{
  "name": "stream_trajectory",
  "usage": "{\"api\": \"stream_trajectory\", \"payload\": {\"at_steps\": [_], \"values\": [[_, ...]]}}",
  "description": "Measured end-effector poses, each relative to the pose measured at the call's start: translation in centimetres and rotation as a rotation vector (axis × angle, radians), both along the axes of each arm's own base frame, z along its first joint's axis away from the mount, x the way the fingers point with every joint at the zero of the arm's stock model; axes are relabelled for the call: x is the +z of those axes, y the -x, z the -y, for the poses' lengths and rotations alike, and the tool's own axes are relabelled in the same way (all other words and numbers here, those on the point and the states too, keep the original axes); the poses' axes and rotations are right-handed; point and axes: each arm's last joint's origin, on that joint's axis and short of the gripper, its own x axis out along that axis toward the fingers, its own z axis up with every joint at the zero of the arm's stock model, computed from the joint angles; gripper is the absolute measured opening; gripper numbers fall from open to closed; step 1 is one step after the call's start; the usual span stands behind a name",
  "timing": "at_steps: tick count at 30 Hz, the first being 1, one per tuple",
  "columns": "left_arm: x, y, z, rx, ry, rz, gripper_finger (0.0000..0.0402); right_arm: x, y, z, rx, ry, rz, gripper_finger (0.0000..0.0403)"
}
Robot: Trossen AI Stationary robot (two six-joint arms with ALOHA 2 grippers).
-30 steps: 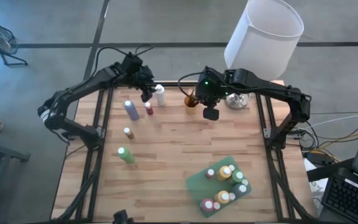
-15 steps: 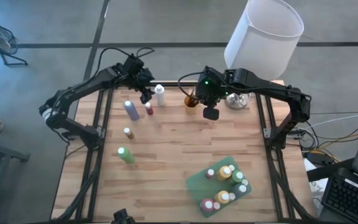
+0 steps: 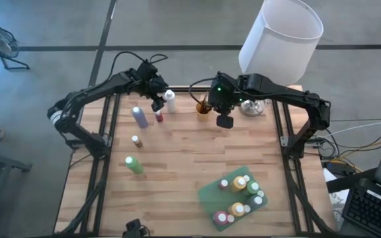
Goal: Pick & Place Paint Supplies
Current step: Put the big white paint bottle into the green bin
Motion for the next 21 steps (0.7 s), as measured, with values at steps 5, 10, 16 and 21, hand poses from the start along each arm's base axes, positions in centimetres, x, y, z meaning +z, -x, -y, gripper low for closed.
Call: {"api": "stream_trajectory", "payload": {"at_steps": [5,10,16,21], "values": [[-0.8,-0.2,-0.3,0.0,-0.017,-0.007,0.0259,-0.5,0.1,0.0,0.003,-0.005,-0.02,0.0008],[-0.2,-0.3,-0.4,-0.001,-0.057,0.032,0.0259,-1.2,0.1,0.0,0.01,-0.008,-0.044,0.0008],[0.1,-0.4,-0.5,-0.011,-0.097,0.081,0.0259,-1.7,0.1,0.0,0.025,-0.005,-0.059,0.0008],[-0.5,-0.6,-0.6,-0.02,-0.116,0.119,0.0259,-1.7,0.1,0.0,0.028,-0.003,-0.057,0.0008]]}}
